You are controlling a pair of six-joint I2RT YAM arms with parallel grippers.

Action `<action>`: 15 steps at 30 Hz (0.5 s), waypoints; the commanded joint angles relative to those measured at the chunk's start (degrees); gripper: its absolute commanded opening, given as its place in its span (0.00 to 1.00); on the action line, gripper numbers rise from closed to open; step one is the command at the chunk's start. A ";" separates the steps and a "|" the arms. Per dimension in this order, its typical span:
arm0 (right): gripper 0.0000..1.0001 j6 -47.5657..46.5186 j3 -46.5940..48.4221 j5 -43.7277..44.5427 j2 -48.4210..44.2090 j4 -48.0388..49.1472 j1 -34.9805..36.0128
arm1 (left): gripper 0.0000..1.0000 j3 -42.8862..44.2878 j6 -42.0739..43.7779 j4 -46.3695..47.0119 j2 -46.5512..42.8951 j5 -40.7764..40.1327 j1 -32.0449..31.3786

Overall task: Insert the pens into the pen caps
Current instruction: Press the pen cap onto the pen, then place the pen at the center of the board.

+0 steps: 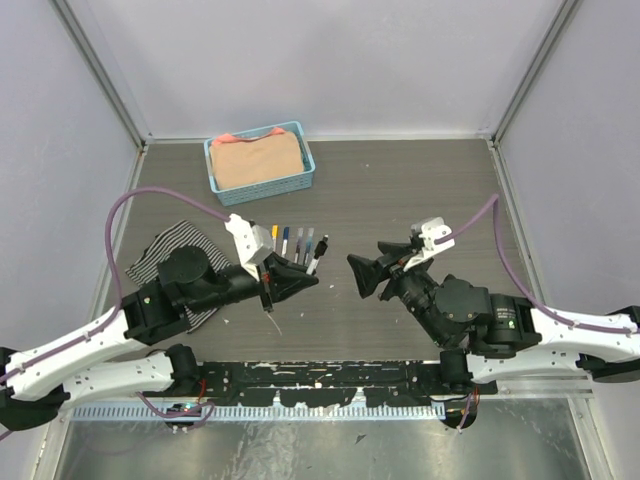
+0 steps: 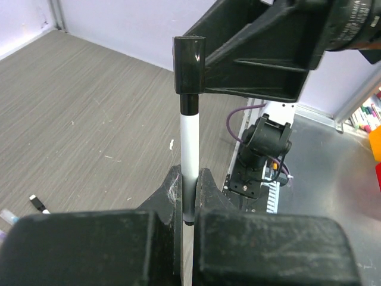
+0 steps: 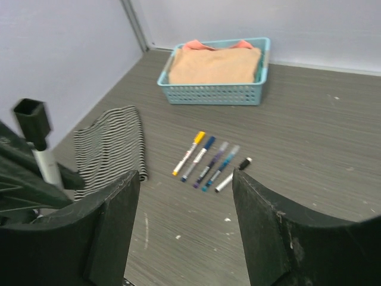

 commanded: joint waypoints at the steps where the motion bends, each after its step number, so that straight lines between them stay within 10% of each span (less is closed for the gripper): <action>1: 0.69 2.48 -0.93 6.84 -3.37 -4.57 0.24 | 0.00 -0.86 3.26 3.84 0.29 5.35 0.16; 15: 0.68 10.85 7.04 10.03 3.47 -16.04 -9.59 | 0.00 -1.34 -0.17 0.44 3.11 -7.05 0.20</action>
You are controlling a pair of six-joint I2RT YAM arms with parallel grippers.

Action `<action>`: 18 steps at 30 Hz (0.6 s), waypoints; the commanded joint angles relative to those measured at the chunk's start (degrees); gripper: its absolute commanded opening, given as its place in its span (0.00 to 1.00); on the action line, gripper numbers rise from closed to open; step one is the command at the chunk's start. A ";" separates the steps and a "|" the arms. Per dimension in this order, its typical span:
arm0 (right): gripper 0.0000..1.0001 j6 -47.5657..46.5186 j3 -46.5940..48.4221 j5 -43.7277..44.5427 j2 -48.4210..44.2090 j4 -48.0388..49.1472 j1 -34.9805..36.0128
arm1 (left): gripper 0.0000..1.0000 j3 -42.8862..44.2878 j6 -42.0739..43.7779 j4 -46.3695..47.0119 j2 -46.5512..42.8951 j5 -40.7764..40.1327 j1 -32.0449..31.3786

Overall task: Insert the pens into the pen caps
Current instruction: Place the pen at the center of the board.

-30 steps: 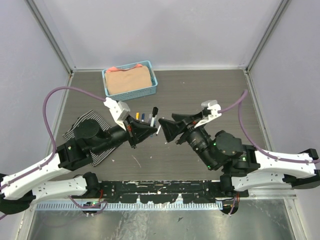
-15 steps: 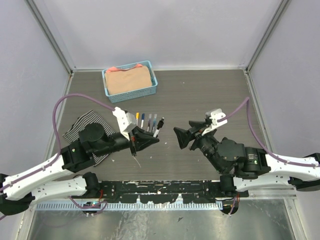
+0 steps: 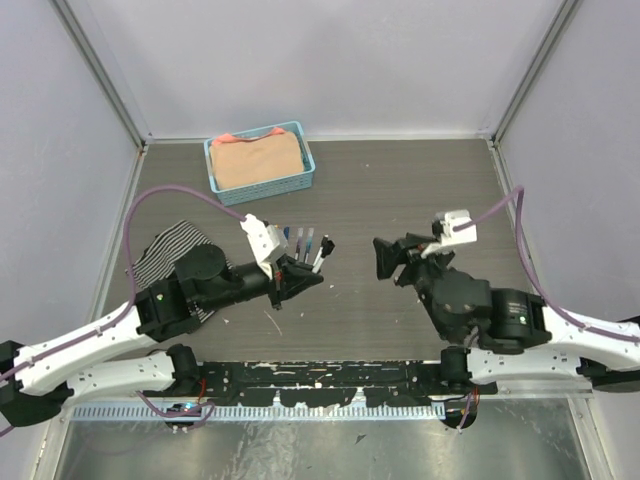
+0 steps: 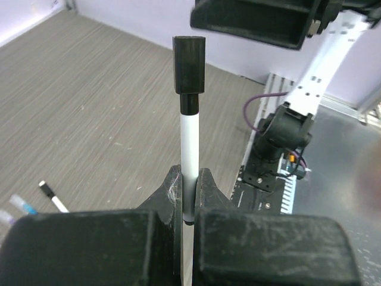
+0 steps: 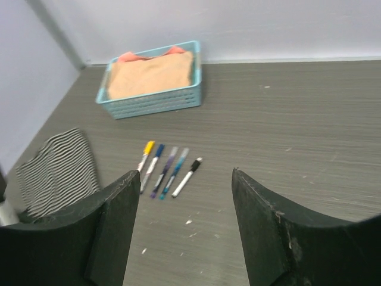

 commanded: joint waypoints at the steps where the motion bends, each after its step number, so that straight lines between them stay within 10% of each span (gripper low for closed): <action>1: 0.68 3.20 7.15 -4.62 7.75 -4.52 -12.86 | 0.00 -0.93 -3.24 -0.17 0.44 -8.12 0.17; 18: 0.82 13.50 -5.29 -81.39 11.00 5.08 -79.57 | 0.00 12.95 -14.06 -16.50 31.73 -21.11 1.46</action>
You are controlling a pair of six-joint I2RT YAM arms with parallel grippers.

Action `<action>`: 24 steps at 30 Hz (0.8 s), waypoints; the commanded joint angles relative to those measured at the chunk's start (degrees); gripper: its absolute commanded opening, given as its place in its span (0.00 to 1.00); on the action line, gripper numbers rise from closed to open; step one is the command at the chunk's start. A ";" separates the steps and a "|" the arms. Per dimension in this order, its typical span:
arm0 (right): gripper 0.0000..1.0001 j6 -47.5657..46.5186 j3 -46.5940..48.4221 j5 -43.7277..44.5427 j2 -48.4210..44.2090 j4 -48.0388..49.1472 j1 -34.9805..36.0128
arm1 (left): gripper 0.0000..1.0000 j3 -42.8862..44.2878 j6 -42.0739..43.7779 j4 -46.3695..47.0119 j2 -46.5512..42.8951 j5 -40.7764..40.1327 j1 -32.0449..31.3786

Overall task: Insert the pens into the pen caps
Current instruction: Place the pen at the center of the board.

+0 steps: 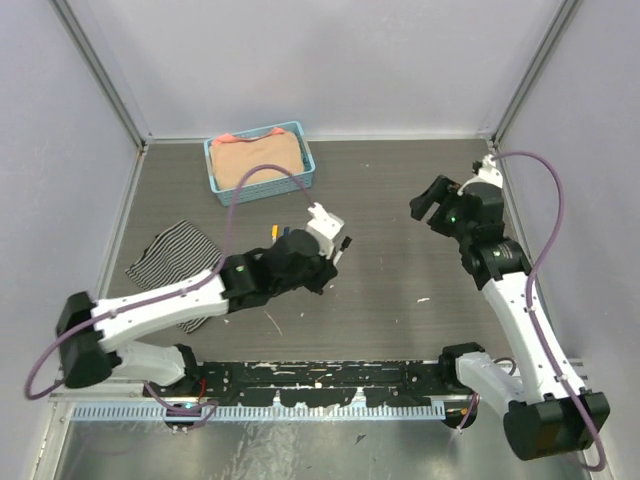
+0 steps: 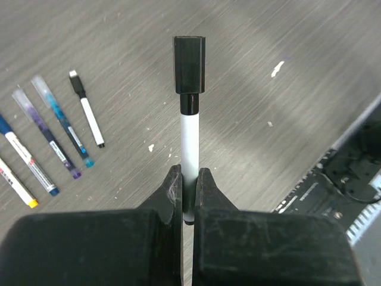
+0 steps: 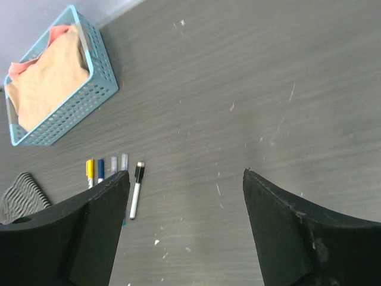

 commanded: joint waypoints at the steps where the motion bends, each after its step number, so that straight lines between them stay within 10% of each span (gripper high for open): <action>1: 0.83 6.18 -4.89 -23.52 -5.35 2.85 -8.01 | 0.00 6.84 -4.39 -6.15 11.42 -2.68 1.35; 24: 0.84 1.99 -2.78 -16.75 -22.40 -16.68 -8.15 | 0.00 25.74 -4.83 -11.55 44.18 -3.11 7.45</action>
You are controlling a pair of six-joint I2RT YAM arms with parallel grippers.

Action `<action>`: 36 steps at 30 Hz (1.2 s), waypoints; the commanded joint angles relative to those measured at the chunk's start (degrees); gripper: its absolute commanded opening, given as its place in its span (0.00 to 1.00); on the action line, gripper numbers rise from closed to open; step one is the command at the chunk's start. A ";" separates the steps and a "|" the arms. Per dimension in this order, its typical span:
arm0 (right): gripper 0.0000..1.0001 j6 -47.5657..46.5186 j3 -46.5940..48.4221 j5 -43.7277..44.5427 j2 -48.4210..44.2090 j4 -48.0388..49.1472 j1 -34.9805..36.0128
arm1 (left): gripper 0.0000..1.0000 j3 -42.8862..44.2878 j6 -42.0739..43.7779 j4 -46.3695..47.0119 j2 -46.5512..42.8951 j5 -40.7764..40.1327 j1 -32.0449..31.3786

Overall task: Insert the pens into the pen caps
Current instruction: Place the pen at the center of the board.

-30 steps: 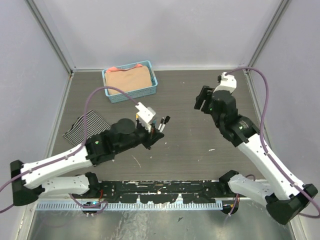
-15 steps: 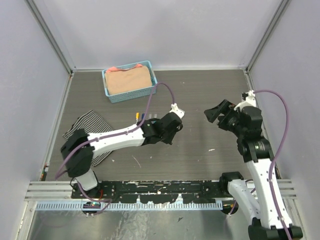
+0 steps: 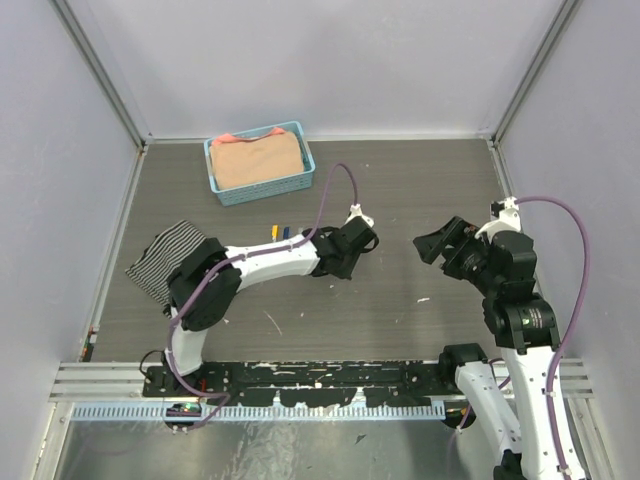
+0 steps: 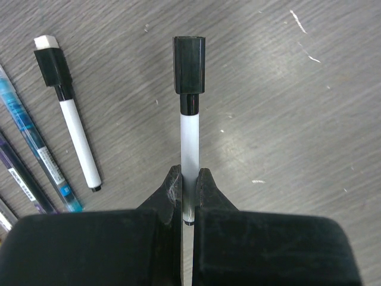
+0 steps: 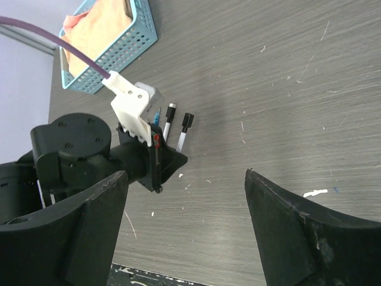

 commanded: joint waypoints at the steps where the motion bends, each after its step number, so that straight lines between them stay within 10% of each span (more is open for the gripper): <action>1: 0.84 -1.40 2.09 0.54 -1.01 -0.45 -0.05 | 0.00 3.48 0.49 -2.15 3.02 -2.02 1.11; 12: 0.84 -1.39 1.66 -0.07 -0.81 -0.61 -0.08 | 0.04 3.57 -1.31 -2.04 6.06 -1.64 3.23; 36: 0.92 -7.24 1.89 -2.78 -0.91 1.00 -0.05 | 0.61 2.14 0.80 -1.89 -0.08 -0.82 3.43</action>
